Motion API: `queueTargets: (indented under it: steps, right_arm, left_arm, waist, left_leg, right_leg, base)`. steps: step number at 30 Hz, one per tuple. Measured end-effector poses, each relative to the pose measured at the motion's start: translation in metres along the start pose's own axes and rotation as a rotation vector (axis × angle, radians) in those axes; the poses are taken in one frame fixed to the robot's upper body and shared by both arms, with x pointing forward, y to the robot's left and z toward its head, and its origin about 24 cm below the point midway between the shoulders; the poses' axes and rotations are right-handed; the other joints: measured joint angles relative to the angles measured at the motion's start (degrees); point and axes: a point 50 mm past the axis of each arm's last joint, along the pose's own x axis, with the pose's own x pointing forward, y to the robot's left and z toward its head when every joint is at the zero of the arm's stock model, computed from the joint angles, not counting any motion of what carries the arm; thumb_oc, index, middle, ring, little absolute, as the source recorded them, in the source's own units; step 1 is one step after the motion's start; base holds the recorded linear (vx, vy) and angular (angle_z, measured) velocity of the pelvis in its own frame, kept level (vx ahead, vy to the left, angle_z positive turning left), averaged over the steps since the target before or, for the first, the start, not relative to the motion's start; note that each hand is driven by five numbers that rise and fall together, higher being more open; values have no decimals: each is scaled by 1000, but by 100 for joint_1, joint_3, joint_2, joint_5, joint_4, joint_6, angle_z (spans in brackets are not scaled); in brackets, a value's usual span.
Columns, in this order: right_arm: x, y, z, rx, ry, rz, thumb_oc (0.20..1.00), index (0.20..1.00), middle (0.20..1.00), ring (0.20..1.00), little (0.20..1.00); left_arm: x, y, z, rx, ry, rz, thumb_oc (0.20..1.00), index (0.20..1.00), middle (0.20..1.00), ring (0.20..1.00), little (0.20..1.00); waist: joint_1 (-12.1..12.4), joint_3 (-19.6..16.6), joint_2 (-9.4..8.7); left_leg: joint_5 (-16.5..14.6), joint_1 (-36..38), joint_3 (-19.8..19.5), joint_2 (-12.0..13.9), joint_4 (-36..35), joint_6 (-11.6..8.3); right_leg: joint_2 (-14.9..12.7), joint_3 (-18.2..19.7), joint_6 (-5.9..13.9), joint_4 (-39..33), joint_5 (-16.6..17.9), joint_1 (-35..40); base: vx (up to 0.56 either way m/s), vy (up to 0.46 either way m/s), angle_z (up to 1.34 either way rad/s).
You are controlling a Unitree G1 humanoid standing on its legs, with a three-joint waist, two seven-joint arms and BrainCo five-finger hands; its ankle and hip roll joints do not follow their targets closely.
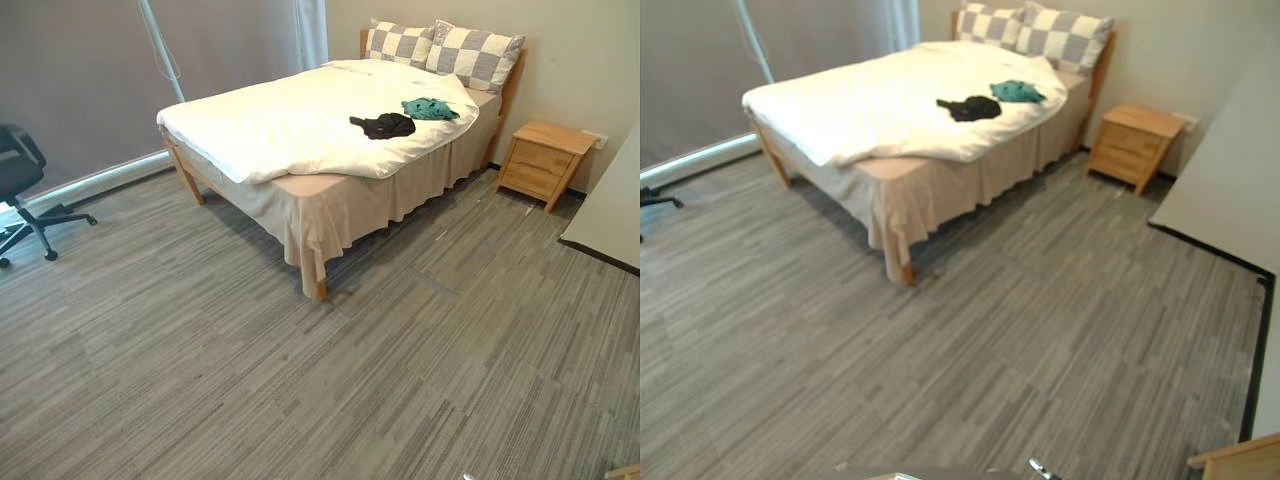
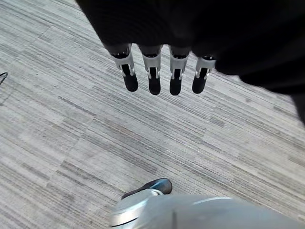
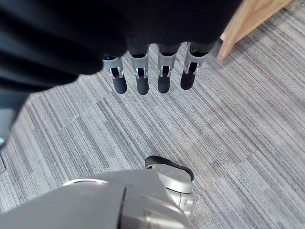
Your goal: Tidy up the quilt and then pick up the clothes from the bed and put them into the laundry hamper.
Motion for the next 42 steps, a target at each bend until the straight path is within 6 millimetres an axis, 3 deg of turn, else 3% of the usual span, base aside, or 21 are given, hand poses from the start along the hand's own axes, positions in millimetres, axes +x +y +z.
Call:
queueTargets:
  steps: [4, 11, 15, 20, 22, 24, 25, 26, 27, 30, 31, 33, 35, 36, 37, 38, 39, 40, 41, 42]
  right_arm:
    - [1, -1, 8, 1, -20, -5, 1000, 1000, 1000, 1000, 1000]
    - [1, -7, 19, 5, -49, -28, 1000, 1000, 1000, 1000, 1000]
    - [2, -7, 20, 4, -51, -29, 1000, 1000, 1000, 1000, 1000]
    - [2, -10, 35, 2, -83, -39, 1000, 1000, 1000, 1000, 1000]
    - [2, -13, 51, 2, -120, -53, 1000, 1000, 1000, 1000, 1000]
    - [1, -20, 70, 15, -168, -74, 1000, 1000, 1000, 1000, 1000]
    - [0, -23, 81, 39, -199, -82, 1000, 1000, 1000, 1000, 1000]
    - [0, -19, 72, 87, -186, -70, 1000, 1000, 1000, 1000, 1000]
    - [0, -17, 70, 117, -174, -65, 1000, 1000, 1000, 1000, 1000]
    - [2, -13, 56, 126, -130, -62, 1000, 1000, 1000, 1000, 1000]
    - [2, -13, 52, 138, -116, -69, 1000, 1000, 1000, 1000, 1000]
    - [2, -14, 46, 151, -94, -80, 1000, 1000, 1000, 1000, 1000]
    - [3, -13, 31, 182, -37, -84, 1000, 1000, 1000, 1000, 1000]
    - [2, -10, 6, 165, 28, -78, 1000, 1000, 1000, 1000, 1000]
    - [1, -13, -1, 144, 52, -83, 1000, 1000, 1000, 1000, 1000]
    - [2, -14, 3, 135, 39, -84, 1000, 1000, 1000, 1000, 1000]
    - [2, -14, 5, 109, 34, -84, 1000, 1000, 1000, 1000, 1000]
    - [2, -17, 8, 89, 20, -90, 1000, 1000, 1000, 1000, 1000]
    - [3, -27, 26, 61, -43, -109, 1000, 1000, 1000, 1000, 1000]
    - [2, -33, 43, 74, -98, -124, 1000, 1000, 1000, 1000, 1000]
  left_arm:
    - [0, 2, 5, 33, -21, 6, 1000, 1000, 1000, 1000, 1000]
    - [1, 13, 18, 67, -56, 44, 1000, 1000, 1000, 1000, 1000]
    - [1, 14, 18, 64, -57, 56, 1000, 1000, 1000, 1000, 1000]
    - [2, 19, 32, 69, -91, 74, 1000, 1000, 1000, 1000, 1000]
    - [2, 25, 42, 72, -120, 92, 1000, 1000, 1000, 1000, 1000]
    - [0, 37, 64, 74, -170, 123, 1000, 1000, 1000, 1000, 1000]
    - [0, 41, 72, 66, -187, 137, 1000, 1000, 1000, 1000, 1000]
    - [-1, 45, 78, 70, -201, 154, 1000, 1000, 1000, 1000, 1000]
    - [-1, 48, 78, 74, -202, 162, 1000, 1000, 1000, 1000, 1000]
    - [0, 48, 70, 87, -166, 163, 1000, 1000, 1000, 1000, 1000]
    - [0, 48, 71, 89, -162, 164, 1000, 1000, 1000, 1000, 1000]
    - [1, 48, 65, 95, -135, 162, 1000, 1000, 1000, 1000, 1000]
    - [2, 45, 55, 116, -110, 157, 1000, 1000, 1000, 1000, 1000]
    - [3, 37, 39, 151, -70, 136, 1000, 1000, 1000, 1000, 1000]
    - [2, 27, 21, 146, -35, 110, 1000, 1000, 1000, 1000, 1000]
    - [2, 24, 20, 128, -35, 103, 1000, 1000, 1000, 1000, 1000]
    - [2, 23, 17, 107, -38, 102, 1000, 1000, 1000, 1000, 1000]
    - [2, 24, 22, 97, -61, 116, 1000, 1000, 1000, 1000, 1000]
    - [2, 24, 28, 86, -79, 128, 1000, 1000, 1000, 1000, 1000]
    - [1, 30, 36, 70, -108, 151, 1000, 1000, 1000, 1000, 1000]
  waist:
    - [4, 79, -28]
    - [-1, 527, -4]
    - [-2, 609, -14]
    - [10, 831, -32]
    - [20, 933, -68]
    - [-20, 1190, -43]
    - [-40, 1406, -45]
    - [-199, 1457, -66]
    - [-225, 1464, -113]
    - [-336, 1400, -295]
    - [-385, 1403, -370]
    - [-527, 1389, -386]
    - [-808, 1368, -256]
    - [-791, 1269, 27]
    - [-783, 1232, 227]
    - [-777, 1176, 213]
    - [-720, 1116, 129]
    - [-604, 1055, 111]
    - [-442, 1089, 78]
    - [-414, 1105, 18]
  left_leg:
    - [70, 84, 2, 64, -159, -26]
    - [117, 188, -6, 99, -256, -72]
    - [139, 189, 8, 89, -338, -79]
    - [154, 162, 93, 71, -420, -53]
    - [189, 6, 202, 75, -432, -22]
    - [158, 40, 317, 107, -479, 129]
    - [127, 108, 331, 128, -395, 198]
    - [-198, 185, 152, 20, -314, 268]
    - [-222, 212, 148, -10, -333, 267]
    - [-268, 308, 34, -146, -383, 215]
    - [-326, 238, -76, -242, -329, 199]
    - [-469, 283, -308, -272, -356, 127]
    - [-875, 246, -579, -147, -86, -5]
    - [-1042, 797, -623, 338, -224, -242]
    - [-1213, 715, -558, 750, 993, -596]
    - [-975, 239, -544, 798, 2217, -770]
    - [-275, -356, -517, 865, 3444, -746]
    - [790, -923, -693, 899, 4497, -694]
    - [1239, -1477, -978, 880, 5353, -716]
    - [985, -2069, -1040, 622, 5858, -584]
  right_leg:
    - [84, -22, -29, -334, 159, 172]
    - [163, -86, -114, -1143, 608, 608]
    - [172, -46, -91, -1370, 723, 636]
    - [175, 46, -81, -1376, 786, 526]
    - [174, 94, -73, -1018, 763, 170]
    - [141, 82, 264, 619, 553, -665]
    - [19, 63, 417, 1857, 514, -1201]
    - [-111, 209, 790, 2769, 324, -1930]
    - [-160, 253, 781, 2648, 320, -2117]
    - [-499, 9, 746, 961, 302, -2106]
    - [-684, -26, 785, -74, 332, -2032]
    - [-951, -48, 867, -1428, 423, -1914]
    - [-1296, -283, 1127, -1596, 571, -1933]
    - [-1144, -446, 989, -1164, 555, -1619]
    - [-761, -435, 713, -526, 1148, -1509]
    - [-606, -479, 577, -504, 1155, -1287]
    - [-448, -475, 179, -504, 1191, -1127]
    - [-289, -478, -70, -438, 1213, -1051]
    - [-132, -506, -510, -383, 1003, -880]
    - [-152, -447, -754, -326, 664, -756]
  base:
    - [0, 0, 0]
    - [5, 0, 1]
    - [-5, 11, -5]
    - [-53, 48, -11]
    - [35, 111, -32]
    - [147, 136, -36]
    - [418, -32, 10]
    - [430, -34, 26]
    - [434, -127, 36]
    - [462, -194, 32]
    - [532, -235, 57]
    - [828, -367, 60]
    - [735, -341, 74]
    - [871, -546, 59]
    - [995, -702, 26]
    - [405, -410, -7]
    - [393, -422, -19]
    - [418, -339, -48]
    - [420, -335, -31]
    - [325, -91, -2]
